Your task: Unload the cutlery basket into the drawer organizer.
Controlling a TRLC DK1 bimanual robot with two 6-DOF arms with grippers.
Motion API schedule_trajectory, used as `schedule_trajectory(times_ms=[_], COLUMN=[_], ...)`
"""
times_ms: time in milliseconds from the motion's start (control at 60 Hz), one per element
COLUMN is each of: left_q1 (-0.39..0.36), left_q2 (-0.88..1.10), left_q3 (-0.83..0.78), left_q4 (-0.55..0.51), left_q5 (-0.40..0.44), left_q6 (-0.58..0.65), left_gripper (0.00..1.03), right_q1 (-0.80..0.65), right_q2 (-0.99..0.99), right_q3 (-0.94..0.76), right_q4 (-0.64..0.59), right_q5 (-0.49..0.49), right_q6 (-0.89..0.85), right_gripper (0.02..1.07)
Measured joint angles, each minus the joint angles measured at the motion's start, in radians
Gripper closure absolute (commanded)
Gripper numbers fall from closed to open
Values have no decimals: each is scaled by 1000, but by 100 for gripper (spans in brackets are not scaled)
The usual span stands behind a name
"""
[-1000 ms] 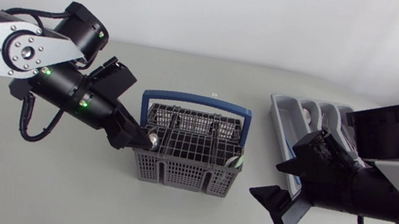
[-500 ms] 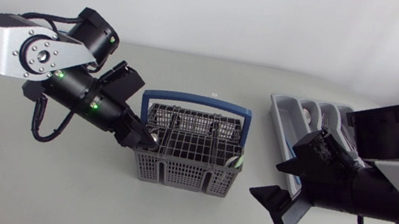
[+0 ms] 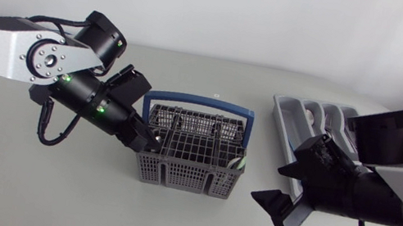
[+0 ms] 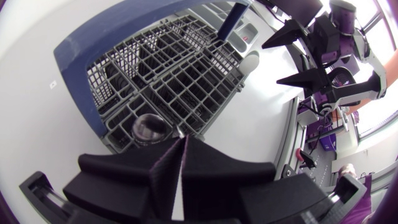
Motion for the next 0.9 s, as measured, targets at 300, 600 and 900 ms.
schedule_trajectory(times_ms=[300, 600, 900], left_q1=[1, 31, 53], left_q2=[-4, -52, -150], left_q3=[0, -2, -8], left_q4=[2, 11, 13], left_q5=[1, 31, 104], left_q6=[0, 0, -9], left_gripper=[87, 87, 87], right_q1=[0, 0, 1], right_q2=[-5, -11, -15], right_q3=[-20, -20, -20], right_q4=[1, 0, -5], right_q5=[-12, -15, -15], right_q6=[0, 0, 0], right_gripper=[6, 6, 6])
